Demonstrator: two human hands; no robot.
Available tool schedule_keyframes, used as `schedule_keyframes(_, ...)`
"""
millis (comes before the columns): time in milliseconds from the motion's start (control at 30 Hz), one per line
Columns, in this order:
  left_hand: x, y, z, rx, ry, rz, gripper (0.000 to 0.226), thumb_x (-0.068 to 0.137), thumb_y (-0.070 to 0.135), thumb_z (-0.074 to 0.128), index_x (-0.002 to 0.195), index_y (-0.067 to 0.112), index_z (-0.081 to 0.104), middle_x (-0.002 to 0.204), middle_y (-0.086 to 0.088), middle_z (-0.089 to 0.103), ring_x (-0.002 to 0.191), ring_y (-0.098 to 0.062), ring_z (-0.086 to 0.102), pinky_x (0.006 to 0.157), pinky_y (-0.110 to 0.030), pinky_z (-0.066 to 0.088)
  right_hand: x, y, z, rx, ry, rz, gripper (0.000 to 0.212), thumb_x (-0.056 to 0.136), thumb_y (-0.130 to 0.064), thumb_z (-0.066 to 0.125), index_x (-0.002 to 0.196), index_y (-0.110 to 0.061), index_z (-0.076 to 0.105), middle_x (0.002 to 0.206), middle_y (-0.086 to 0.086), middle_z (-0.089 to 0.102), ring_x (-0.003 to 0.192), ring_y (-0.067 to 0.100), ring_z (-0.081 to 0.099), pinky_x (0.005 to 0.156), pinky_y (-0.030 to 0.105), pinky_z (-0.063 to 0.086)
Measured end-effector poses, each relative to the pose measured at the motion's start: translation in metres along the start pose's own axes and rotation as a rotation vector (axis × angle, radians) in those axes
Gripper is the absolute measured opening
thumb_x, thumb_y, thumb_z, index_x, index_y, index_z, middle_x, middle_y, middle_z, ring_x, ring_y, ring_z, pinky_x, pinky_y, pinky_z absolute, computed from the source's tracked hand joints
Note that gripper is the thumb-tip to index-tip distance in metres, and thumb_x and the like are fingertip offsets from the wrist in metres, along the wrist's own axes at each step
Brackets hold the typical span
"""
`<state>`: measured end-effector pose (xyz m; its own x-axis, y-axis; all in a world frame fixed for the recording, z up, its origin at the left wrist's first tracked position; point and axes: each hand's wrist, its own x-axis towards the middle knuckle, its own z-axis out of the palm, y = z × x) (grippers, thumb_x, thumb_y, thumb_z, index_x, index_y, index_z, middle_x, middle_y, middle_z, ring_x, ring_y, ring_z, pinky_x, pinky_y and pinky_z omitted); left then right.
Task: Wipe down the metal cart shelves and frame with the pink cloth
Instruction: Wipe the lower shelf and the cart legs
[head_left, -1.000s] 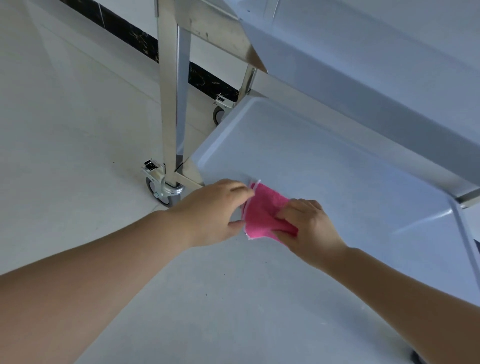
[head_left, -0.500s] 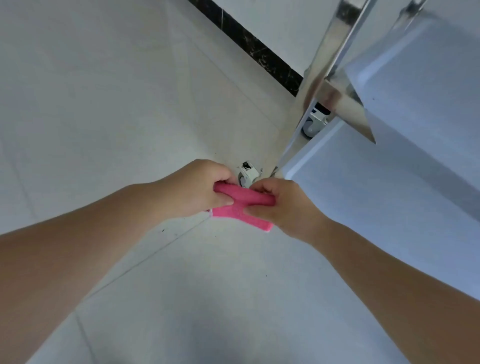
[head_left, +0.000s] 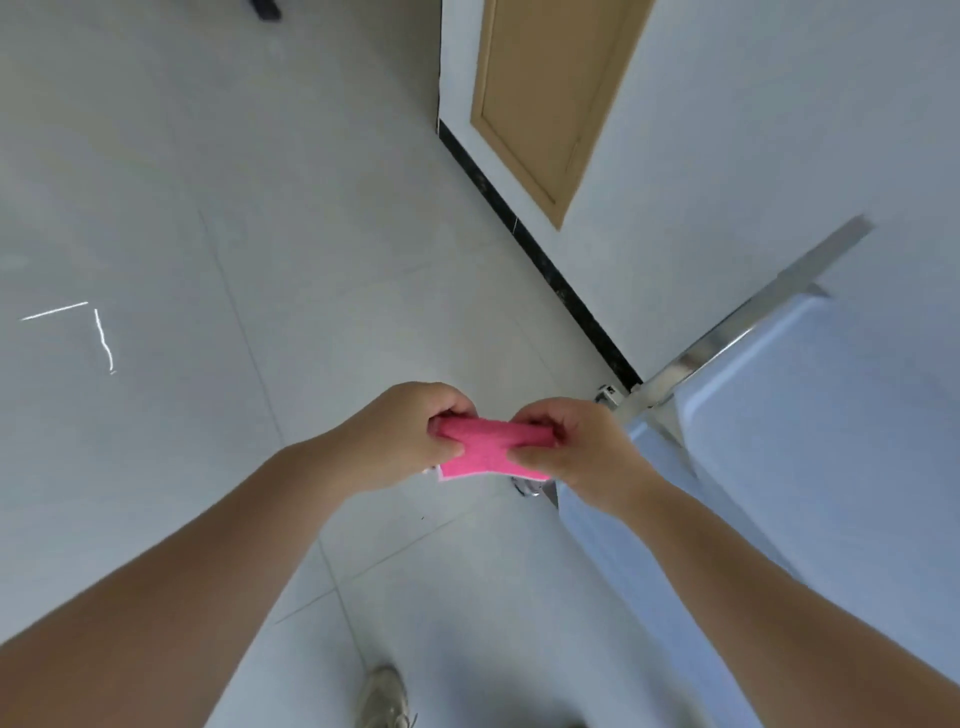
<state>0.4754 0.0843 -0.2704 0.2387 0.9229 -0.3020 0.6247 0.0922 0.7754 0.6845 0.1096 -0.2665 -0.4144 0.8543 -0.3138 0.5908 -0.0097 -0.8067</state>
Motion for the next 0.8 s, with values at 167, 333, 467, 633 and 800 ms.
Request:
schedule_keyframes(167, -0.029, 0.116, -0.09, 0.003, 0.032, 0.114, 0.027, 0.08, 0.005, 0.065, 0.094, 0.029, 0.063, 0.079, 0.015, 0.061, 0.066, 0.007, 0.054, 0.058, -0.008, 0.04, -0.041, -0.122, -0.09, -0.061, 0.151, -0.033, 0.021, 0.07, -0.004, 0.075, 0.076, -0.023, 0.067, 0.067, -0.011, 0.062, 0.057, -0.006, 0.053, 0.053, 0.009, 0.04)
schedule_keyframes(333, -0.021, 0.191, -0.123, -0.119, 0.05, 0.231, 0.021, 0.081, 0.01, 0.069, 0.093, 0.026, 0.066, 0.079, 0.01, 0.066, 0.069, 0.001, 0.059, 0.062, -0.013, 0.045, -0.065, -0.175, -0.152, -0.03, 0.277, -0.09, 0.025, 0.072, 0.0, 0.075, 0.073, -0.022, 0.065, 0.069, -0.008, 0.062, 0.057, -0.008, 0.055, 0.052, 0.008, 0.041)
schedule_keyframes(467, 0.014, 0.228, -0.121, -0.137, 0.077, 0.303, 0.018, 0.082, 0.015, 0.071, 0.083, 0.032, 0.067, 0.068, 0.013, 0.064, 0.063, 0.0, 0.057, 0.061, -0.016, 0.045, -0.068, -0.173, -0.194, -0.011, 0.376, -0.107, 0.03, 0.072, 0.001, 0.076, 0.068, -0.027, 0.064, 0.066, -0.012, 0.062, 0.057, -0.008, 0.055, 0.053, 0.007, 0.041)
schedule_keyframes(633, 0.068, 0.275, -0.11, -0.053, 0.08, 0.355, 0.011, 0.082, 0.015, 0.071, 0.08, 0.026, 0.07, 0.065, 0.006, 0.065, 0.058, 0.0, 0.055, 0.057, -0.013, 0.043, -0.058, -0.147, -0.254, -0.003, 0.453, -0.063, 0.028, 0.071, -0.005, 0.079, 0.066, -0.029, 0.066, 0.063, -0.014, 0.065, 0.057, -0.004, 0.058, 0.056, 0.011, 0.045)
schedule_keyframes(800, 0.134, 0.322, -0.097, -0.006, 0.017, 0.402, 0.005, 0.082, 0.017, 0.071, 0.083, 0.022, 0.071, 0.073, 0.002, 0.07, 0.067, -0.011, 0.063, 0.063, -0.019, 0.048, -0.048, -0.118, -0.314, 0.005, 0.525, 0.009, 0.021, 0.072, -0.011, 0.08, 0.07, -0.028, 0.068, 0.065, -0.012, 0.064, 0.059, -0.003, 0.056, 0.057, 0.013, 0.044)
